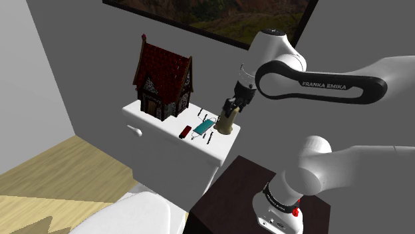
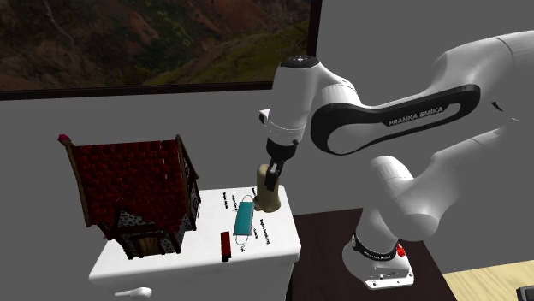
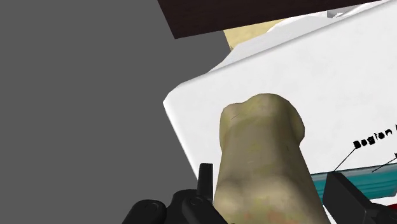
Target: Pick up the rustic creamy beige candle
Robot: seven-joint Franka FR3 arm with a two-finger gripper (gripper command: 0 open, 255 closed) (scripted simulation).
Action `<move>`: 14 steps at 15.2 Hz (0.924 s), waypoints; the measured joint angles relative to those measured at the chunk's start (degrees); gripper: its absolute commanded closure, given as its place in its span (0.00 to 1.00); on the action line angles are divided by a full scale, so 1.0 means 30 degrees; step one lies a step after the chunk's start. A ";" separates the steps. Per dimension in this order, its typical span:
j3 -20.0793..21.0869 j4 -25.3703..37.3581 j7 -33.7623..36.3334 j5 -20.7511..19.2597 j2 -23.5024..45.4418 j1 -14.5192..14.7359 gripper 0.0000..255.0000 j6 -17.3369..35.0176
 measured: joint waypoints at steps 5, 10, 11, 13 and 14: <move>0.0004 -0.0074 0.0011 0.0002 -0.0079 0.0006 1.00 0.0064; -0.0015 0.0101 -0.0033 -0.0001 0.0022 -0.0011 1.00 -0.0057; -0.0020 0.0280 -0.0066 0.0007 -0.0012 -0.0013 1.00 -0.0289; -0.0013 0.0688 -0.0117 0.0035 -0.0050 -0.0006 1.00 -0.0749; 0.0023 0.0966 -0.0113 0.0069 -0.0023 0.0013 1.00 -0.1007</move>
